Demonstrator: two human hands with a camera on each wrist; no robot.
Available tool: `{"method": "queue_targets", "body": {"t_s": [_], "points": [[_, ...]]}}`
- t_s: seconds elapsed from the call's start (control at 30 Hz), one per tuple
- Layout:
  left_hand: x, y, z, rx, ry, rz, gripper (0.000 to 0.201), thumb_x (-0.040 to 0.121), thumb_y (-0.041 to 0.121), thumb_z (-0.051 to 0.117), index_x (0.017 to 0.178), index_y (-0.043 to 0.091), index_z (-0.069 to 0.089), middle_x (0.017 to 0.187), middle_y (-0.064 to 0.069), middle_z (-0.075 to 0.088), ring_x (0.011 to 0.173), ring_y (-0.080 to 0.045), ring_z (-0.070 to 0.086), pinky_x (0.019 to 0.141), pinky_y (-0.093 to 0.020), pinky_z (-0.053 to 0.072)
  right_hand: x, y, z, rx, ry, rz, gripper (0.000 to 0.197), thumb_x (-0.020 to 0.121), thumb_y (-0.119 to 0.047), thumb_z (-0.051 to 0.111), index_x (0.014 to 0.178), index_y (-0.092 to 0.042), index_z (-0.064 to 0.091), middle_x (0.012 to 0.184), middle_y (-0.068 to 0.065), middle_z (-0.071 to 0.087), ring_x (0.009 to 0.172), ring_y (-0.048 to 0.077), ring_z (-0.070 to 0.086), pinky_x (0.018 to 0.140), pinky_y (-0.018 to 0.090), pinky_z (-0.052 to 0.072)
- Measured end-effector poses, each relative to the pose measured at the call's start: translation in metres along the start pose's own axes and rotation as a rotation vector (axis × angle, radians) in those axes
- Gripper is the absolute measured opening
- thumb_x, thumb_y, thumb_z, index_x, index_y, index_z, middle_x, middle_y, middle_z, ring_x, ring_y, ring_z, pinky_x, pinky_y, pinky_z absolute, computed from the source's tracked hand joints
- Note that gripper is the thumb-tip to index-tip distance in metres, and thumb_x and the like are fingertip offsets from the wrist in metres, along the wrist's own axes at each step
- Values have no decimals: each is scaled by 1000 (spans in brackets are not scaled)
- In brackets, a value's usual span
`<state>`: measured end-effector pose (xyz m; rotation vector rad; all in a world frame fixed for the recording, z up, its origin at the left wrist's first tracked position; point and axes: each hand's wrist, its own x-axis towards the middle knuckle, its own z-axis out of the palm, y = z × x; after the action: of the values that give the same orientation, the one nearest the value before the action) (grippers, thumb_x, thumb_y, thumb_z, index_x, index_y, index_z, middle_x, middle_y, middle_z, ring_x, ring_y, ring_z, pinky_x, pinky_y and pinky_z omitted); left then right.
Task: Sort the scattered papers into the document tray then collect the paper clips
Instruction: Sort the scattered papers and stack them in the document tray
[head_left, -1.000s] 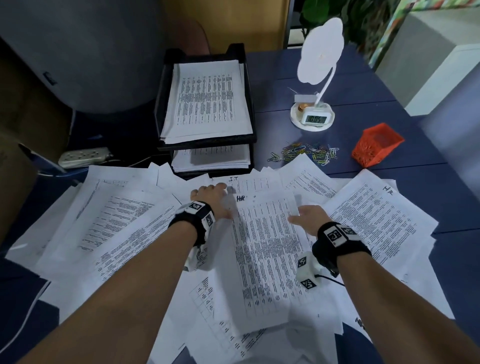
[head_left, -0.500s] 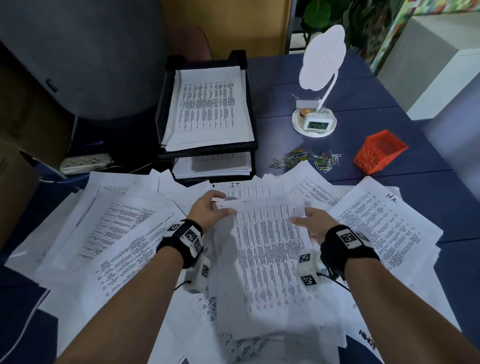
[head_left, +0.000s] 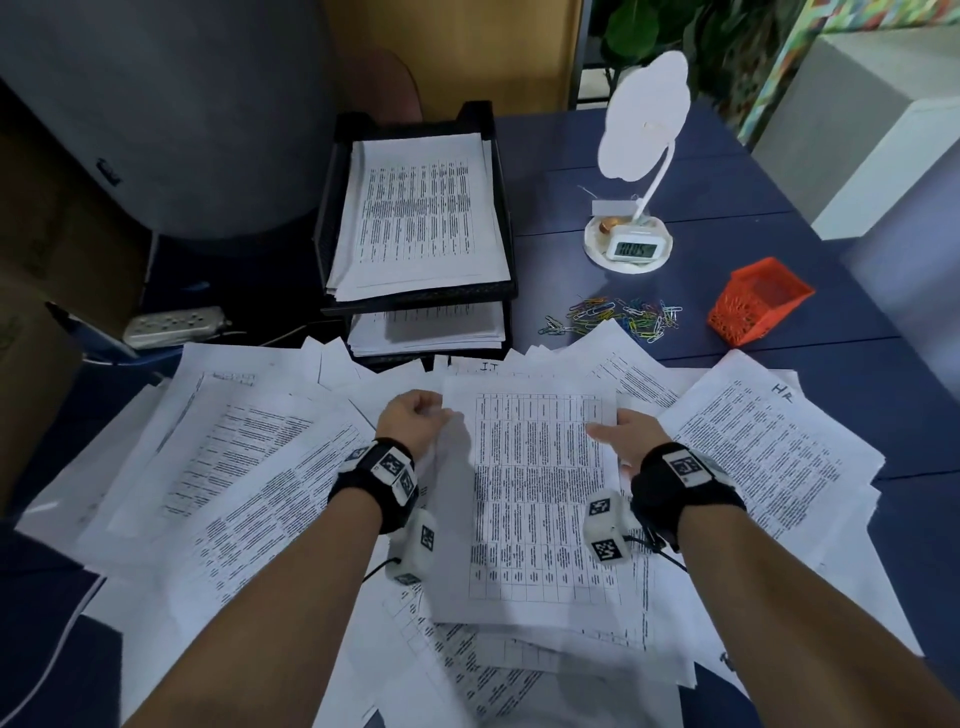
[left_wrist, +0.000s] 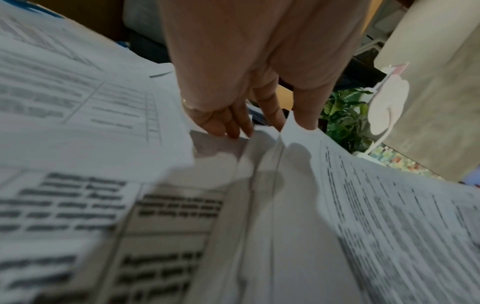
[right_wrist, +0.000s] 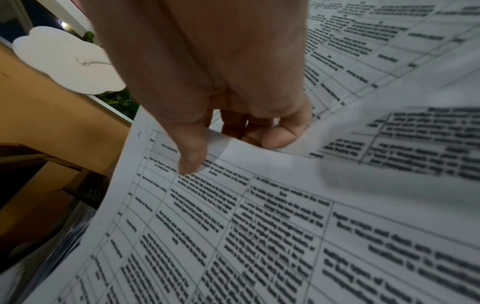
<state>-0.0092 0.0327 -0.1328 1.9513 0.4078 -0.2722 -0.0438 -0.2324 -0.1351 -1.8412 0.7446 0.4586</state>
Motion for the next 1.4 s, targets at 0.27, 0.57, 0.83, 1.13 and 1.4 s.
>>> {"method": "queue_targets", "body": {"t_s": [0.27,0.57,0.83,1.13,1.4], "points": [[-12,1,-3,-192,-61,-66,68,77,24,78,131,17,37,117,-6,56,104,-25,57,86,-34,48,-11,-13,1,156,23,-42,31,91,-22,63,118,-8,61,121,10,62,107,28,55,87,34,40],[-24,15,-20,-195,-159,130,26,83,30,70,108,29,60,107,-9,64,94,-23,61,93,-55,48,-23,-43,5,361,8,-207,68,84,-29,71,140,-13,35,137,6,48,124,24,45,104,40,32],[-26,62,-53,-386,127,387,12,87,28,63,82,24,53,83,-1,57,80,-18,56,86,-39,50,-60,-91,18,400,31,-575,16,95,-10,54,110,-14,60,109,-3,68,100,12,63,85,23,48],[-36,61,-58,-437,162,471,12,94,15,56,101,19,47,91,6,56,80,-4,54,76,-20,47,-70,-100,33,429,64,-639,35,87,9,53,115,-13,54,100,-7,66,89,7,64,83,26,53],[-26,39,-48,-532,47,232,35,87,-7,55,107,22,53,100,3,64,95,-14,60,89,-28,48,-64,-91,42,449,23,-558,41,86,12,46,113,-18,55,109,1,66,103,19,62,91,35,49]]}}
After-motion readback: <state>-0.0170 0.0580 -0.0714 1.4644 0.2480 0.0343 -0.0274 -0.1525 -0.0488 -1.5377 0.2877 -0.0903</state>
